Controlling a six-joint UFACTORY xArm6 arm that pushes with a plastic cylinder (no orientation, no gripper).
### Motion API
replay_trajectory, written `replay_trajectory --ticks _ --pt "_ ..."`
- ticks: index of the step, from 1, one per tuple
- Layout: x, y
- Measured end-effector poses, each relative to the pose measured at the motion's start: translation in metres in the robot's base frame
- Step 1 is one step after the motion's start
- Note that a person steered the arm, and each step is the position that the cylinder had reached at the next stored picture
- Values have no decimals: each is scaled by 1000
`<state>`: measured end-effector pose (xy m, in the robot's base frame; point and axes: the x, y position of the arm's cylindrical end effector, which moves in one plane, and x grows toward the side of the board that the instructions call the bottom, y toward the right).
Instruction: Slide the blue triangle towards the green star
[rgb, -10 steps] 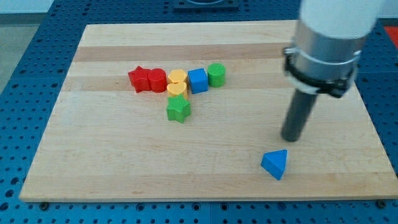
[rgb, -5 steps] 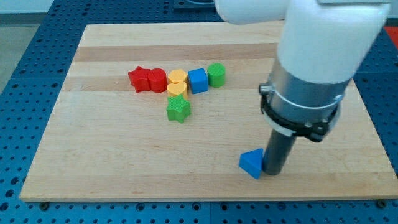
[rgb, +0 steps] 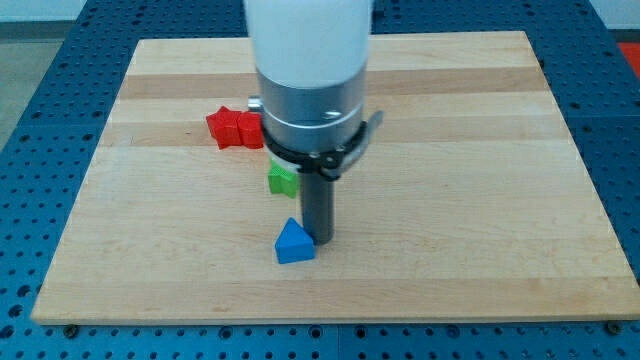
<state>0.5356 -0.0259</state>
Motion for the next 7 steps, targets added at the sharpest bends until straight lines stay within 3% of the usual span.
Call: replay_trajectory --ticks 2,4,7 --pt "30 54" --pt "48 -47" --pt "17 -62"
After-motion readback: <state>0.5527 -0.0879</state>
